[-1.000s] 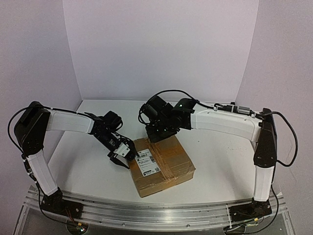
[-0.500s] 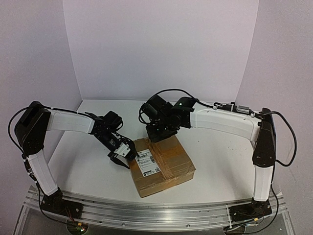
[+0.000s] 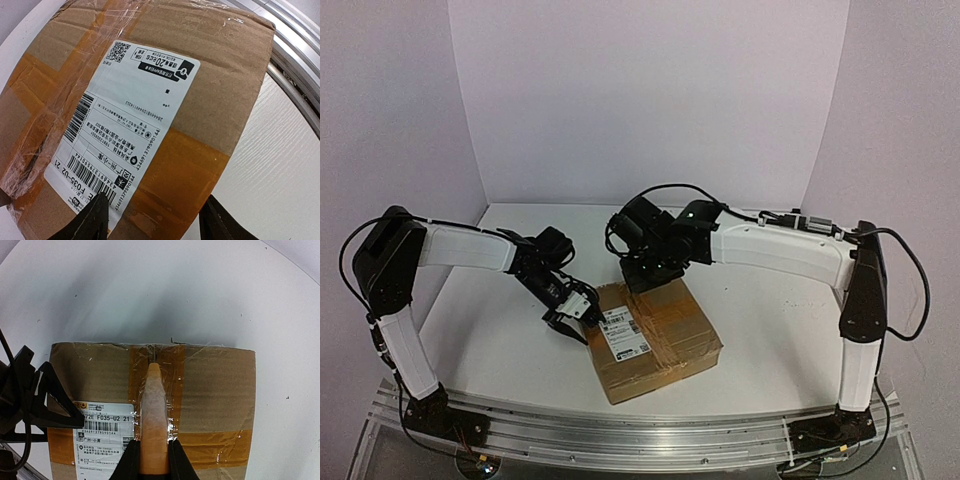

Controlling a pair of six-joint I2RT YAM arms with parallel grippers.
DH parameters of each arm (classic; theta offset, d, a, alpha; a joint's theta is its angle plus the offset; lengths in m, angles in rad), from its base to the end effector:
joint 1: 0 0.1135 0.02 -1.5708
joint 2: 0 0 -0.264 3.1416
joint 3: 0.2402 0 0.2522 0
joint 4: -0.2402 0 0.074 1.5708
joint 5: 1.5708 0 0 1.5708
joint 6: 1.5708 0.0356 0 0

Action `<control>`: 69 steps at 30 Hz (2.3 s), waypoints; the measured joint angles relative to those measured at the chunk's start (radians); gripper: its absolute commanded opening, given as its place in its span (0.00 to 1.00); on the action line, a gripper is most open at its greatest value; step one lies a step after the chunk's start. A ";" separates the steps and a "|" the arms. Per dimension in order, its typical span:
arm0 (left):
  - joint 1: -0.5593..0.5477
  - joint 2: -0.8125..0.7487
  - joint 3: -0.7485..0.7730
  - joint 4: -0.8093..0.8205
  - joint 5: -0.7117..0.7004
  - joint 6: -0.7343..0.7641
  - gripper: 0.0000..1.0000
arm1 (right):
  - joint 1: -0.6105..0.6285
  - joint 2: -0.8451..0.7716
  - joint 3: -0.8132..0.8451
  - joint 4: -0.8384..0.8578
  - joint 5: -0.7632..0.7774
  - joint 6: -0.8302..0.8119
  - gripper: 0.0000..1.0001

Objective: Unpack the express box

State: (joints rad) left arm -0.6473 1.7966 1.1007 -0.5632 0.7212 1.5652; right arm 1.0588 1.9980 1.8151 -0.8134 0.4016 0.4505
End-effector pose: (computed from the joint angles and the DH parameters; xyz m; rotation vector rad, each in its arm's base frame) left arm 0.2542 -0.2217 0.1639 2.2762 0.9768 -0.6638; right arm 0.2273 0.3761 0.2786 -0.5941 2.3856 0.1327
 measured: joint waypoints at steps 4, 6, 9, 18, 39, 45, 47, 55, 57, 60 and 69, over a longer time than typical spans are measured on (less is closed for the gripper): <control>-0.006 0.002 0.000 0.001 0.003 -0.011 0.59 | 0.004 -0.028 -0.041 0.008 0.006 0.012 0.00; -0.007 0.003 0.000 0.004 0.008 -0.015 0.59 | 0.005 -0.039 -0.054 0.008 0.005 0.017 0.00; -0.007 0.006 0.000 0.005 0.012 -0.021 0.58 | 0.011 -0.043 -0.058 0.006 0.008 0.020 0.00; -0.006 0.010 0.006 -0.002 0.013 -0.035 0.57 | 0.045 -0.096 -0.132 0.007 0.020 0.073 0.00; -0.006 0.017 0.012 -0.004 0.021 -0.048 0.57 | 0.111 -0.175 -0.249 -0.024 0.019 0.142 0.00; -0.006 0.021 0.013 -0.004 0.029 -0.048 0.56 | 0.129 -0.175 -0.247 -0.061 0.019 0.126 0.00; -0.006 0.022 0.013 -0.004 0.034 -0.048 0.56 | 0.131 -0.175 -0.242 -0.070 0.020 0.121 0.00; -0.004 0.029 0.017 -0.013 0.050 -0.047 0.56 | 0.137 -0.180 -0.236 -0.099 0.007 0.093 0.00; -0.002 0.031 0.018 -0.016 0.056 -0.047 0.56 | 0.137 -0.186 -0.236 -0.107 -0.001 0.092 0.00; -0.002 0.031 0.018 -0.023 0.062 -0.047 0.55 | 0.138 -0.194 -0.236 -0.120 -0.017 0.093 0.00; 0.003 0.031 0.033 -0.062 0.068 -0.051 0.57 | 0.148 -0.228 -0.278 -0.135 -0.048 0.103 0.00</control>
State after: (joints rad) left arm -0.6447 1.8278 1.1333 -0.6252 0.7897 1.5144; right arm 1.2070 1.7697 1.5376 -0.9482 0.3537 0.5532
